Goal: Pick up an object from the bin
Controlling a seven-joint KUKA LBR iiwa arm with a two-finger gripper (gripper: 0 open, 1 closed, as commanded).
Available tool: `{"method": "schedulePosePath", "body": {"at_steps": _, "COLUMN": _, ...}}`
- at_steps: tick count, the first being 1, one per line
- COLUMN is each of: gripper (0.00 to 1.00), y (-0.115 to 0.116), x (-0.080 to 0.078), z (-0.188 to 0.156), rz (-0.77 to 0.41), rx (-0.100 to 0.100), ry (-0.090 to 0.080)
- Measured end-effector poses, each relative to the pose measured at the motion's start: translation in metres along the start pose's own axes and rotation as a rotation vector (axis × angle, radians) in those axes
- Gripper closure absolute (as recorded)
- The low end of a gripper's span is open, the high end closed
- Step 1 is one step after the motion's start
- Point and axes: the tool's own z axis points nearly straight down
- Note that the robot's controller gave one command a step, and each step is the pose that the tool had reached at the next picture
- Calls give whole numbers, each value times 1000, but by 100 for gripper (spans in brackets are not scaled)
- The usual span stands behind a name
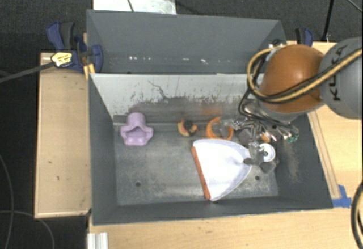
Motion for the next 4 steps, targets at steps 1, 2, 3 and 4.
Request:
{"method": "schedulePosePath", "body": {"at_steps": 1, "gripper": 0, "y": -13, "x": 10, "z": -4, "rz": 107, "rx": 0, "ry": 2}}
{"method": "schedulePosePath", "body": {"at_steps": 2, "gripper": 0, "y": -9, "x": 5, "z": 7, "rz": 344, "rx": 0, "ry": 3}}
{"method": "schedulePosePath", "body": {"at_steps": 3, "gripper": 0, "y": -6, "x": 11, "z": 20, "rz": 191, "rx": 0, "ry": 3}}
{"method": "schedulePosePath", "body": {"at_steps": 4, "gripper": 100, "y": -2, "x": -9, "z": 46, "rz": 170, "rx": 0, "ry": 0}}
